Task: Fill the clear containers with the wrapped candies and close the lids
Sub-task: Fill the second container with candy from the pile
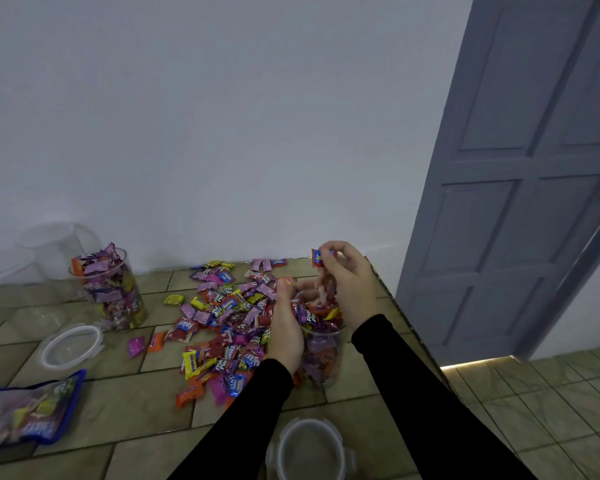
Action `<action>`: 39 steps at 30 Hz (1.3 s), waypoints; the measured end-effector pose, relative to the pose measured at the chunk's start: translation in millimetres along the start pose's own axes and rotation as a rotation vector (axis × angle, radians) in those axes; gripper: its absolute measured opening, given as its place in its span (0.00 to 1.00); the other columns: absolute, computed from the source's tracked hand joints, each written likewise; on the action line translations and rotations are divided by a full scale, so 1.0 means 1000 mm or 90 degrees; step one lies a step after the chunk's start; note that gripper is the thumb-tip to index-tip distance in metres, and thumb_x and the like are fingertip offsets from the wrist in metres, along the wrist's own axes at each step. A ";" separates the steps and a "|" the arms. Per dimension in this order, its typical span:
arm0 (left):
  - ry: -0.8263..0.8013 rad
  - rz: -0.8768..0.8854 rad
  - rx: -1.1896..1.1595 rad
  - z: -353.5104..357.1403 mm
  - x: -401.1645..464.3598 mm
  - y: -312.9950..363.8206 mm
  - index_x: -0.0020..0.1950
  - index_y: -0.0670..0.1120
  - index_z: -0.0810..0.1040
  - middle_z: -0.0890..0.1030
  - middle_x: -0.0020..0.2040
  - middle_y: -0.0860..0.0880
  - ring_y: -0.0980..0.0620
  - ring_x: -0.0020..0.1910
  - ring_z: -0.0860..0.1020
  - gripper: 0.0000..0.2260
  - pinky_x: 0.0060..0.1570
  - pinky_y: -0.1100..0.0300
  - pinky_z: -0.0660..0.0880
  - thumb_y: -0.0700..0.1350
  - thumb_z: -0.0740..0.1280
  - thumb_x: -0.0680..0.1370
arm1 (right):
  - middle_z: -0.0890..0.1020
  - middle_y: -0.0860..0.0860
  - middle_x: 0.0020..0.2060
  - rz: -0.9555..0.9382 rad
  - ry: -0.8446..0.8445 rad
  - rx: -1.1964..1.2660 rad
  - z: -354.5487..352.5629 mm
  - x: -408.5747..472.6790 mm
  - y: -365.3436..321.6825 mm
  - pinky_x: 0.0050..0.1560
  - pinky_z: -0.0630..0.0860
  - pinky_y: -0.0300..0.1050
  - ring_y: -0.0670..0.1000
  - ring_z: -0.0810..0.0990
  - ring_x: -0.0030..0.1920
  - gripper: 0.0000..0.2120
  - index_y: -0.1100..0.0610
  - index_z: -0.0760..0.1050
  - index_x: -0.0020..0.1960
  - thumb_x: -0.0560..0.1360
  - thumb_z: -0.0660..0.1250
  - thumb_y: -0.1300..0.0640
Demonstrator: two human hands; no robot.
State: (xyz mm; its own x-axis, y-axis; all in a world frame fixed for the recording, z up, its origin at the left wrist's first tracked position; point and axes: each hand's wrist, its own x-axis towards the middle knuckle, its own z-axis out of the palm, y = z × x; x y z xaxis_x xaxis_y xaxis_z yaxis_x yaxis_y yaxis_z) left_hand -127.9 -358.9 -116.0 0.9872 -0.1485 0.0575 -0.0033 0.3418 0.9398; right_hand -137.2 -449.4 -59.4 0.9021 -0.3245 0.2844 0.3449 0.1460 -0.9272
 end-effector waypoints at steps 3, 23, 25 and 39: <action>-0.003 0.021 0.020 -0.001 0.001 -0.005 0.48 0.48 0.80 0.86 0.41 0.56 0.62 0.43 0.83 0.25 0.40 0.70 0.76 0.57 0.46 0.83 | 0.76 0.53 0.26 -0.010 -0.031 0.004 -0.002 0.000 0.001 0.30 0.74 0.40 0.54 0.74 0.26 0.06 0.60 0.71 0.39 0.74 0.65 0.63; -0.008 0.004 0.040 -0.006 0.005 -0.002 0.57 0.38 0.79 0.85 0.49 0.43 0.50 0.48 0.83 0.29 0.44 0.62 0.79 0.58 0.46 0.83 | 0.79 0.50 0.41 -0.075 -0.131 -0.546 -0.028 -0.010 -0.021 0.38 0.73 0.40 0.48 0.78 0.42 0.07 0.54 0.76 0.40 0.70 0.65 0.65; -0.013 0.003 0.034 -0.004 0.005 -0.004 0.54 0.41 0.80 0.84 0.50 0.41 0.45 0.51 0.83 0.28 0.50 0.56 0.79 0.58 0.46 0.83 | 0.78 0.49 0.40 -0.086 -0.177 -0.648 -0.029 -0.015 -0.020 0.37 0.72 0.39 0.46 0.75 0.37 0.06 0.55 0.77 0.43 0.70 0.66 0.64; -0.021 0.019 0.079 -0.007 0.003 -0.013 0.52 0.54 0.81 0.84 0.51 0.55 0.63 0.54 0.79 0.24 0.61 0.61 0.70 0.59 0.47 0.83 | 0.79 0.49 0.54 -0.030 -0.255 -0.797 -0.006 -0.019 -0.036 0.51 0.73 0.41 0.44 0.73 0.42 0.12 0.49 0.78 0.58 0.74 0.70 0.55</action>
State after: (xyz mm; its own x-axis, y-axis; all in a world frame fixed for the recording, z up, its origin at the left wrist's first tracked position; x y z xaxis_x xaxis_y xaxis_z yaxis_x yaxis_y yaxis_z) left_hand -123.4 -356.7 -130.1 0.9805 -0.1716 0.0955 -0.0546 0.2290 0.9719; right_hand -168.5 -454.2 -32.4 0.9845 0.0247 0.1734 0.1013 -0.8878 -0.4489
